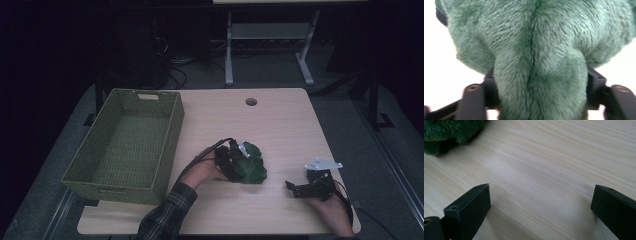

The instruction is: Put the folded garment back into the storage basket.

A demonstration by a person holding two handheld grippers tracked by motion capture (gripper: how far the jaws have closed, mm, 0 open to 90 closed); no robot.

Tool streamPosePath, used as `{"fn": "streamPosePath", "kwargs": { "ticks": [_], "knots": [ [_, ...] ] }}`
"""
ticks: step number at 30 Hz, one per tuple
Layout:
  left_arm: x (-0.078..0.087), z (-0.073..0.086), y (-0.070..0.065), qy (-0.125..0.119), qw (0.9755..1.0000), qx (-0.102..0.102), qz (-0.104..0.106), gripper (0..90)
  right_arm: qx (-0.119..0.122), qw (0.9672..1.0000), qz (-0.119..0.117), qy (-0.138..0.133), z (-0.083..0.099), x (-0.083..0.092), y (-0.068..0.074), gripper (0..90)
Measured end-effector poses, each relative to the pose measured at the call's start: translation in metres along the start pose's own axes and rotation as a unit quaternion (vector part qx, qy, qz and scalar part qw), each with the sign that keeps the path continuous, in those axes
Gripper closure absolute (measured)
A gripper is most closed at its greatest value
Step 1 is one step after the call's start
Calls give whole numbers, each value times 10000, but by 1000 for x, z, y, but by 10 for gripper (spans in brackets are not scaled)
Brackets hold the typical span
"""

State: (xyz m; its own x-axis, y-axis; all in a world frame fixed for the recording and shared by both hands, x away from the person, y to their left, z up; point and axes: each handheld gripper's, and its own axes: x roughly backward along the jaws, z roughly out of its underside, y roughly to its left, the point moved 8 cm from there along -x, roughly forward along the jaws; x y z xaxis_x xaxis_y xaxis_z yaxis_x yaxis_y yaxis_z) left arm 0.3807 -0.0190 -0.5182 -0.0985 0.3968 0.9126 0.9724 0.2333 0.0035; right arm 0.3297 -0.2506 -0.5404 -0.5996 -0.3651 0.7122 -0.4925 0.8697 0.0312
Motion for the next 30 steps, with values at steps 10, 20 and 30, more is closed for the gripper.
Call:
{"fn": "streamPosePath", "kwargs": {
  "ticks": [10, 20, 30],
  "knots": [
    [4, 0, 0, 21, 9995, 195, 234, 635, -1, 10000, 14, -11, 0, 0, -1, 23],
    [6, -1, 1, 29, 9982, 448, 393, 689, -8, 10000, 21, -14, 0, 0, -1, 23],
    [30, -6, 0, -195, 9967, 652, 432, 709, -4, 10000, 22, -17, 0, 0, -1, 23]
  ]
}}
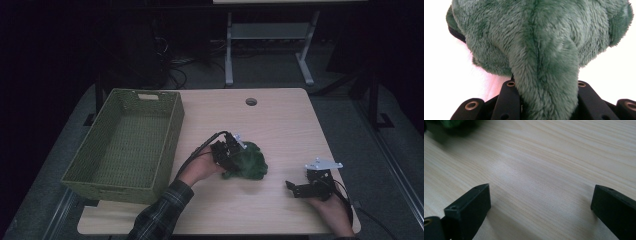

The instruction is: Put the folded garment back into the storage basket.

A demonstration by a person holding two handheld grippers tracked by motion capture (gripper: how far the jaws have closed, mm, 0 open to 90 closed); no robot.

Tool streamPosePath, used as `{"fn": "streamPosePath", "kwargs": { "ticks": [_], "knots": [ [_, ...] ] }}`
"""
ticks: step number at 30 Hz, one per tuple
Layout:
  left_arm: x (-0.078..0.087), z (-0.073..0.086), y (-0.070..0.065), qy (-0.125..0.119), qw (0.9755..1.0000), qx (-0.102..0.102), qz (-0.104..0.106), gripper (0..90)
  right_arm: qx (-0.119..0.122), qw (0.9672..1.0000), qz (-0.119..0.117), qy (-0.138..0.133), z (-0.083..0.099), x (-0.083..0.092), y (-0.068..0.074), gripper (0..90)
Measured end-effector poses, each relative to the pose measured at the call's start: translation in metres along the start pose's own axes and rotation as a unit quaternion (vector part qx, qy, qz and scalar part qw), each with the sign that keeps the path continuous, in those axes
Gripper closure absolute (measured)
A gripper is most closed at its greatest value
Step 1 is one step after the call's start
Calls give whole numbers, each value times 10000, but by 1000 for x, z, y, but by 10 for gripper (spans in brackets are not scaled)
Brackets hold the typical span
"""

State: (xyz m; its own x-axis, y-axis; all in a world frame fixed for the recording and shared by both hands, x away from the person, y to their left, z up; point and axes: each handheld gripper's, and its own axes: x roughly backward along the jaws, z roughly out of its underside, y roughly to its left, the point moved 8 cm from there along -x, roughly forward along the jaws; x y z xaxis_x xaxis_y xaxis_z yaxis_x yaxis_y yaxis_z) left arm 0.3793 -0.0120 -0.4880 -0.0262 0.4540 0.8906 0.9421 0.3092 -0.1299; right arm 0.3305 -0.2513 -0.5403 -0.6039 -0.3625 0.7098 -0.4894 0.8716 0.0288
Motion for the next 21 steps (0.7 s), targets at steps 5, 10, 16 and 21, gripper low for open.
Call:
{"fn": "streamPosePath", "kwargs": {
  "ticks": [5, 10, 16, 21],
  "knots": [
    [15, -3, 0, -84, 9999, 45, -36, 706, -5, 10000, 0, 2, 0, 0, 0, 23],
    [33, -6, -2, -181, 9998, 72, -18, 703, -8, 10000, 0, 2, 0, 0, 0, 23],
    [52, -8, -3, -223, 9997, 64, -54, 702, -9, 10000, 1, 1, 0, 0, 0, 23],
    [70, -9, -4, -286, 9995, 50, -132, 699, -7, 10000, 1, 1, 0, 0, 0, 23]
  ]
}}
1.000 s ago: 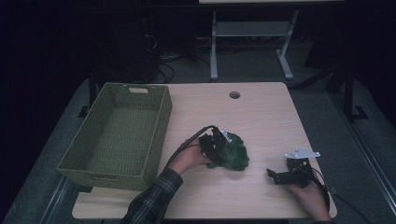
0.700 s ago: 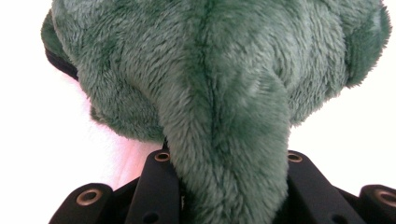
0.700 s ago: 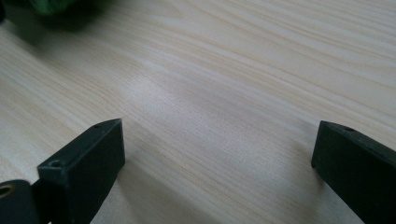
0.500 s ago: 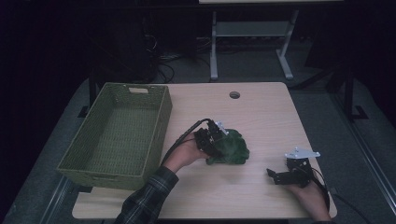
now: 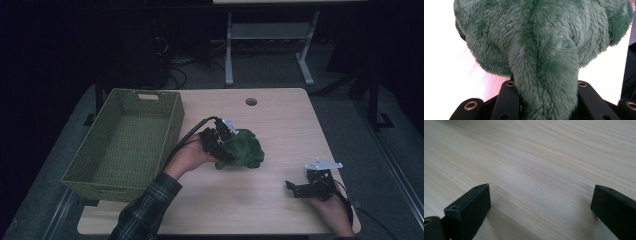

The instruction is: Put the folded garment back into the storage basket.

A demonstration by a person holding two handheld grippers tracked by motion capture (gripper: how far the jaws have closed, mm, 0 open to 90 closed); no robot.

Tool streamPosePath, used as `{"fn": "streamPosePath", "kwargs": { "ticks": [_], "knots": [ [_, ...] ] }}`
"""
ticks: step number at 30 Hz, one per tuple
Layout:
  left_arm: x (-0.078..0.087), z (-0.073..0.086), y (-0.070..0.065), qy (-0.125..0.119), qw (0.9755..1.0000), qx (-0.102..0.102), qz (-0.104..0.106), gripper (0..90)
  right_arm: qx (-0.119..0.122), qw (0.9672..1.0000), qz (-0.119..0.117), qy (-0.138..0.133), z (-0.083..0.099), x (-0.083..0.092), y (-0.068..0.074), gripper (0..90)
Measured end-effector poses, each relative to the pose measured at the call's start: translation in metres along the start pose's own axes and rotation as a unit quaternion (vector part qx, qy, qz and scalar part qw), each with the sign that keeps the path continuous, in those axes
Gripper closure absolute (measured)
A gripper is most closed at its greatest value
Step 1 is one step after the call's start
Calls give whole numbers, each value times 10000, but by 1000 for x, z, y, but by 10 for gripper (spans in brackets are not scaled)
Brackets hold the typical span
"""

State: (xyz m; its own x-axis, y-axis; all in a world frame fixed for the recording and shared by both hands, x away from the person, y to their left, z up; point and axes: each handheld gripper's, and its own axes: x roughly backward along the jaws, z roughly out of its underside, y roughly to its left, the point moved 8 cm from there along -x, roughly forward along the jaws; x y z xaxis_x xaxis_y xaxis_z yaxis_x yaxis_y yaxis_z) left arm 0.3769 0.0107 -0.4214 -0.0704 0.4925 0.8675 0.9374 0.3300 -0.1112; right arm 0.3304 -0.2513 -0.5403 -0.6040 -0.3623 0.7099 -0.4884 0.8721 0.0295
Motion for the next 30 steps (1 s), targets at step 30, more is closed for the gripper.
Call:
{"fn": "streamPosePath", "kwargs": {
  "ticks": [30],
  "knots": [
    [94, 38, 36, -272, 9961, 385, -745, 694, -3, 10000, 24, 14, 0, 0, -1, 12]
  ]
}}
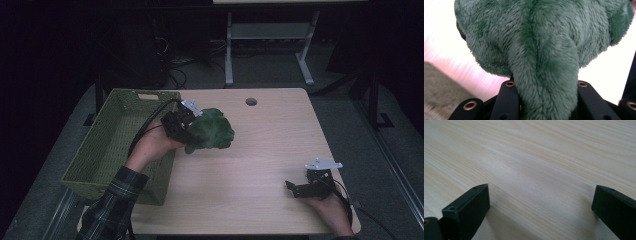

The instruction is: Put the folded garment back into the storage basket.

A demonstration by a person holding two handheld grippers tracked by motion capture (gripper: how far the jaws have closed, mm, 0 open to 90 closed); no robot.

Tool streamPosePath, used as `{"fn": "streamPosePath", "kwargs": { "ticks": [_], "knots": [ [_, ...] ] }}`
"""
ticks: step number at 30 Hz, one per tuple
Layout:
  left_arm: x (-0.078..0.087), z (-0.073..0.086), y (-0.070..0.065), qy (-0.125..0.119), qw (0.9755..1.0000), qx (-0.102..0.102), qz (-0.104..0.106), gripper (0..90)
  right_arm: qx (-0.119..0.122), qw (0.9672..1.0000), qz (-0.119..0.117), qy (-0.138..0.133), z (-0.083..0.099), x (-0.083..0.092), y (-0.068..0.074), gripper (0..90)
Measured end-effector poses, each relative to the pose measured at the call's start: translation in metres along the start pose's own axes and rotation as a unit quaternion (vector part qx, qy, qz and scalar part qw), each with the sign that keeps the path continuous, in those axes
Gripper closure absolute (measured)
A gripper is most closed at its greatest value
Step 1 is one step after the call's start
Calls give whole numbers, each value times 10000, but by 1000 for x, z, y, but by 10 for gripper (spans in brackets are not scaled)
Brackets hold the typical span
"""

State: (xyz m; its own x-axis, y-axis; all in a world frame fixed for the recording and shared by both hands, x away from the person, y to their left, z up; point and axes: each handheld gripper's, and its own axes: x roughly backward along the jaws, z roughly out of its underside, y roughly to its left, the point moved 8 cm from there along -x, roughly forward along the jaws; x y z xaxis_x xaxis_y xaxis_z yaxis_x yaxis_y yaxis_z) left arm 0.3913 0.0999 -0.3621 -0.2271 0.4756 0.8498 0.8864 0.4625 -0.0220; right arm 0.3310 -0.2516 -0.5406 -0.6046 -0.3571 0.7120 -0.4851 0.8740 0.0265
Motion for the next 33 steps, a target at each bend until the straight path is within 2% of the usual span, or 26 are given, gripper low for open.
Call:
{"fn": "streamPosePath", "kwargs": {
  "ticks": [7, 12, 18, 27, 33],
  "knots": [
    [24, 13, 17, -66, 9995, 206, -251, 694, -2, 10000, -1, -3, 0, 0, 0, 12],
    [40, 24, 29, -118, 9982, 367, -455, 694, 2, 10000, -1, -4, 0, 0, 0, 12],
    [51, 41, 41, -124, 9968, 530, -588, 693, -1, 10000, -1, -2, 0, 0, 0, 12],
    [61, 68, 58, -133, 9934, 804, -810, 693, -2, 10000, 0, -3, 0, 0, 0, 12],
    [65, 87, 68, -165, 9892, 1057, -1005, 693, 3, 10000, -1, -1, 0, 0, 0, 13]
  ]
}}
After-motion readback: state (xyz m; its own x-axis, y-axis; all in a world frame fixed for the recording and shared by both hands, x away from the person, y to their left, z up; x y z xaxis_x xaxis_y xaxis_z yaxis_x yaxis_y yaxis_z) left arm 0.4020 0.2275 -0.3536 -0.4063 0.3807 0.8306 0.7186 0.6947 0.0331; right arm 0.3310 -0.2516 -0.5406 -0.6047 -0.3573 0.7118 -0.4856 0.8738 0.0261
